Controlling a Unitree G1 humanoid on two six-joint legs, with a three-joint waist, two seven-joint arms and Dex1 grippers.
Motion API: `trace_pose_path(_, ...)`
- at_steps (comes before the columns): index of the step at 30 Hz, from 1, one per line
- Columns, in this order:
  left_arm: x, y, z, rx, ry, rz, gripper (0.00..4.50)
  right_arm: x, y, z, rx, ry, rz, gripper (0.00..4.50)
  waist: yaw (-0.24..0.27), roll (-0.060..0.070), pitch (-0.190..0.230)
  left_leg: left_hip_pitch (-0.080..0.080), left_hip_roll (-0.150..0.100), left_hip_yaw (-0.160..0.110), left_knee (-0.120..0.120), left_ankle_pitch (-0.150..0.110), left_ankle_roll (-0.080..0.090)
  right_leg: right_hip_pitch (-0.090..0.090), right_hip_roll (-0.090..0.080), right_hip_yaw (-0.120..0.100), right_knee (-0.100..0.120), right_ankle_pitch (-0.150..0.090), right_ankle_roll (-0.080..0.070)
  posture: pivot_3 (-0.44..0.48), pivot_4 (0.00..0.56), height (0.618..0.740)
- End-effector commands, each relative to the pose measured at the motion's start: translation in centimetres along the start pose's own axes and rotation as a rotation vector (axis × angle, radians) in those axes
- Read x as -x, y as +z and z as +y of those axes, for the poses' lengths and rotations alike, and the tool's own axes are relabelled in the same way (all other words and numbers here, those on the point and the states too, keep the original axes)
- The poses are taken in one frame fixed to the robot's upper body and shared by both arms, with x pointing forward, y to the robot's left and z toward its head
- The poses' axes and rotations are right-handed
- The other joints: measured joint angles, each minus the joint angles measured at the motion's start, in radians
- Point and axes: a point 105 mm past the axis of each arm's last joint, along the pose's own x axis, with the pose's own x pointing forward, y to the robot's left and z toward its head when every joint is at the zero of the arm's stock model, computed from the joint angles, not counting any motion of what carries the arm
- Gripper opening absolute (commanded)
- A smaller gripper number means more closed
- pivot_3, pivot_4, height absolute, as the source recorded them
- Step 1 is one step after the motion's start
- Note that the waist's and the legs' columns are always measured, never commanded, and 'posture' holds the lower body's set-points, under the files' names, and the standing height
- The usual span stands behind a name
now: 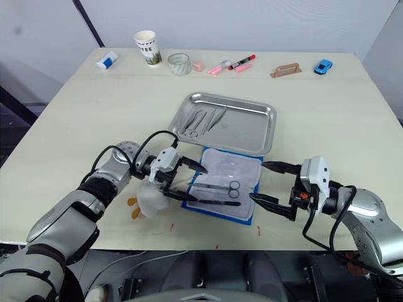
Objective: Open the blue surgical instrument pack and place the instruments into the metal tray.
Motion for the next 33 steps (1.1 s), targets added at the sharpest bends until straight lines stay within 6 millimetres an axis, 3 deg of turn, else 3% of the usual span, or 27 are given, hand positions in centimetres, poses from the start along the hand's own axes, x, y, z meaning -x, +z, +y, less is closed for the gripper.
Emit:
trace_pose_path(1, 0.4, -1.7, -1.1, 0.064, -0.037, 0.047, 4.48, -0.3, 1.0, 0.4, 0.033, 0.036, -0.024, 4.41, 0.0, 0.0, 0.0, 0.0, 0.0, 0.0, 0.0, 0.0, 0.0, 0.0, 0.0, 0.0, 0.0, 0.0, 0.0, 0.0, 0.15, 0.725)
trace_pose_path(18, -0.1, -2.5, -0.5, 0.05, -0.063, 0.128, 4.48, 0.0, 1.1, 0.2, 0.05, 0.034, 0.008, 4.41, 0.004, 0.001, -0.001, 0.001, 0.0, -0.003, 0.006, 0.0, 0.0, 0.004, 0.0, -0.003, 0.002, 0.0, 0.0, 0.0, 0.15, 0.725)
trace_pose_path(33, -0.8, -2.4, -0.6, 0.072, -0.036, 0.047, 4.48, 0.4, 1.0, 0.4, 0.056, 0.061, 0.029, 4.41, 0.006, 0.002, -0.002, 0.001, -0.001, -0.006, 0.007, 0.0, 0.0, 0.007, 0.0, -0.004, 0.001, 0.0, 0.0, 0.0, 0.15, 0.725)
